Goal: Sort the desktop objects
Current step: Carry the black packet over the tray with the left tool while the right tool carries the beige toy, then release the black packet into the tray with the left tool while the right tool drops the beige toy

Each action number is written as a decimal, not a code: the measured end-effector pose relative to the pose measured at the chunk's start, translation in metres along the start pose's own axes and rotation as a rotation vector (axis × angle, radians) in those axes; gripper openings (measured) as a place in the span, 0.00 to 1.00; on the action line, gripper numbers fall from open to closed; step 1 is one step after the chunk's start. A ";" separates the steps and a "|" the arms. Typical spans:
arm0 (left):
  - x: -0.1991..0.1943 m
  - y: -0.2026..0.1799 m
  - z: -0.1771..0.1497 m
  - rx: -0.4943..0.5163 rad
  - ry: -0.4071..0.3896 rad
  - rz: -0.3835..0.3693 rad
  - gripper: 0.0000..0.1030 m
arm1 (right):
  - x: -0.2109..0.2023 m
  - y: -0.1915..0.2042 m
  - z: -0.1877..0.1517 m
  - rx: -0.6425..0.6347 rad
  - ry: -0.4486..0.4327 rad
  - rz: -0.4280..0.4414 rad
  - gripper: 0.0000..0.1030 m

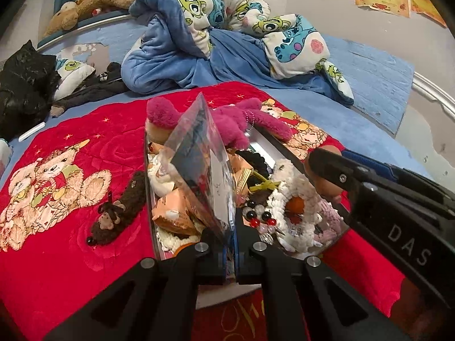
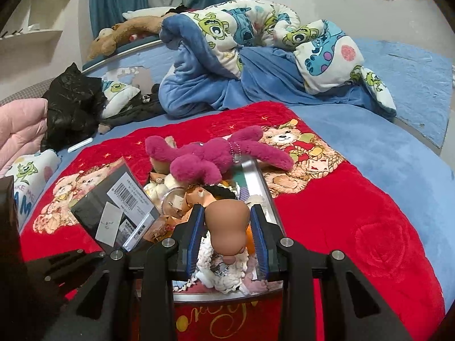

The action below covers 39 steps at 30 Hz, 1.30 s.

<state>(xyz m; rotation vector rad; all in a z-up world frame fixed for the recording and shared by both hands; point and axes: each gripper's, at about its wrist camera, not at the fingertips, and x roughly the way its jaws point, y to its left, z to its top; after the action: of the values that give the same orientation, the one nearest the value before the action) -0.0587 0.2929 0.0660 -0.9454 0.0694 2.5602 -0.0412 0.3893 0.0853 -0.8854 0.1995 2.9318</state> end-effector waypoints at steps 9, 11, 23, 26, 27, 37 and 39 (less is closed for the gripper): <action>0.039 0.012 0.010 -0.003 0.027 0.009 0.03 | 0.030 -0.011 0.008 0.028 0.019 0.078 0.31; 0.045 0.014 0.011 -0.006 0.025 0.003 0.03 | 0.041 -0.014 0.010 0.056 0.031 0.135 0.31; 0.067 0.013 0.014 0.033 0.000 0.004 0.03 | 0.080 -0.006 0.001 0.024 0.092 0.016 0.31; 0.067 0.011 0.013 0.034 -0.006 0.015 0.03 | 0.080 -0.008 0.000 0.034 0.086 0.015 0.30; 0.066 0.011 0.012 0.034 -0.007 0.017 0.03 | 0.080 -0.008 0.000 0.034 0.085 0.012 0.30; 0.067 0.010 0.010 0.043 -0.009 0.027 0.03 | 0.081 -0.003 -0.001 0.027 0.075 -0.003 0.31; 0.066 0.010 0.010 0.042 -0.008 0.028 0.03 | 0.081 -0.003 -0.001 0.027 0.076 -0.002 0.31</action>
<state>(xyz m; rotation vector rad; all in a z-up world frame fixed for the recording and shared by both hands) -0.1139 0.3097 0.0308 -0.9248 0.1354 2.5778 -0.1074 0.3943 0.0393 -0.9931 0.2416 2.8889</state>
